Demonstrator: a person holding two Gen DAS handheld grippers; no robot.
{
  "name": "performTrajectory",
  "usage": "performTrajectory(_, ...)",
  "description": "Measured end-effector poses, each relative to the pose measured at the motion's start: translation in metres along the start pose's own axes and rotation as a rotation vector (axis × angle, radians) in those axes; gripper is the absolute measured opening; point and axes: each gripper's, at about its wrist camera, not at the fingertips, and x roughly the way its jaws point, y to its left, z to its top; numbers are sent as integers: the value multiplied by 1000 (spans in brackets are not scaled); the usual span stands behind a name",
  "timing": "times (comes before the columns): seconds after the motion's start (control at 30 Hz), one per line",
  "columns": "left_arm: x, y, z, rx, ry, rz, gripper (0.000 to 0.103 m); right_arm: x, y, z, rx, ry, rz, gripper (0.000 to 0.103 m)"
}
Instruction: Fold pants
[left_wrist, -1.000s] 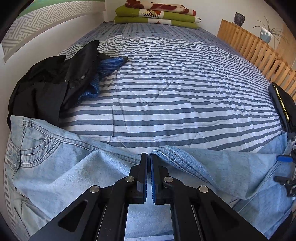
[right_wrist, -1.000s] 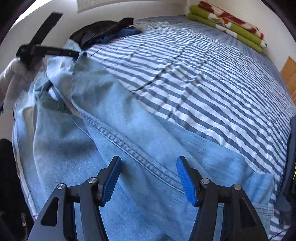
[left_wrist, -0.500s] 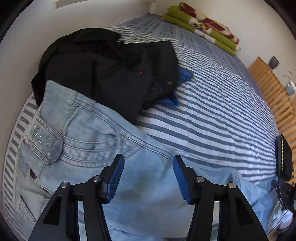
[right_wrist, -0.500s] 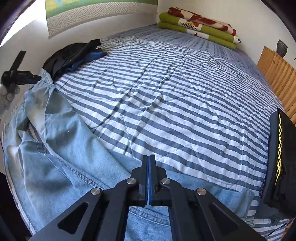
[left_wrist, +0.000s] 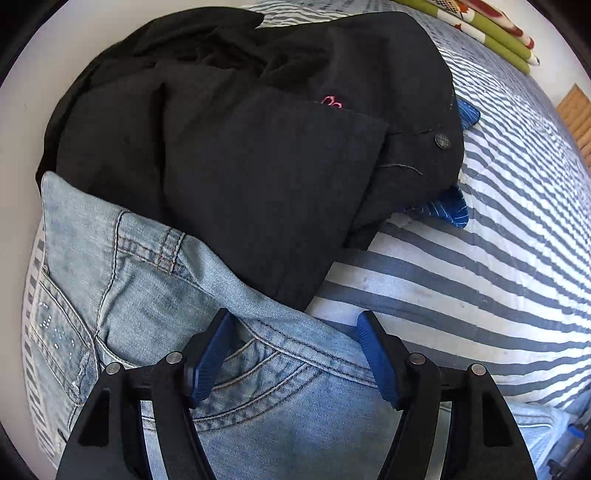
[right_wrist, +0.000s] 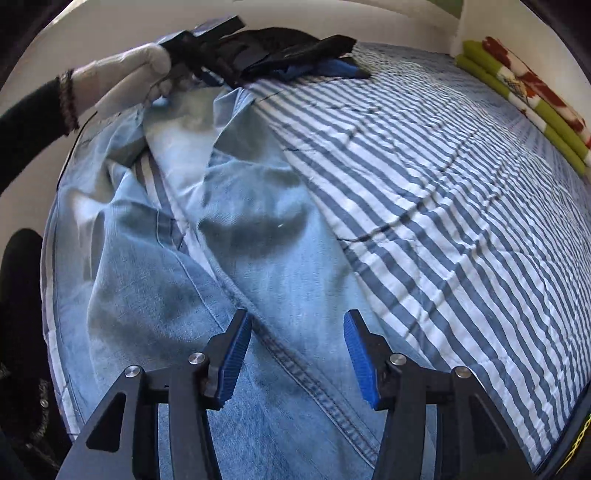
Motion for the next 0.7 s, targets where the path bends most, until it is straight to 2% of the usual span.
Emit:
performTrajectory(0.03,-2,-2,-2,15,-17,6,67,3,3,0,-19,8,-8,48)
performTrajectory(0.1,-6,3,-4,1,-34,15,46,8,8,0,-43,22,-22,48)
performTrajectory(0.13,-9,8,-4,-13,-35,4,43,10,9,-1,-56,28,-48,48)
performTrajectory(0.17,-13,13,-5,-30,-37,-19,34,11,11,-2,-68,43,-75,45)
performTrajectory(0.2,-18,18,-7,-45,-43,-38,26,10,12,-3,-76,48,-92,31)
performTrajectory(0.23,-24,22,-9,-54,-51,-52,22,8,13,-3,-77,56,-96,21)
performTrajectory(0.27,-31,27,-11,-66,-64,-59,9,6,14,-4,-75,64,-99,6)
performTrajectory(0.4,-72,44,-21,-108,-133,-120,5,-19,10,-4,-57,12,-223,2)
performTrajectory(0.5,-108,60,-26,-143,-186,-153,4,-49,-9,4,40,-49,-317,2)
performTrajectory(0.57,-133,65,-31,-153,-220,-175,4,-77,-22,11,124,-116,-368,2)
performTrajectory(0.63,-159,76,-33,-171,-255,-211,4,-114,-28,17,193,-210,-377,2)
performTrajectory(0.7,-189,88,-42,-170,-304,-222,4,-152,-18,21,201,-289,-400,2)
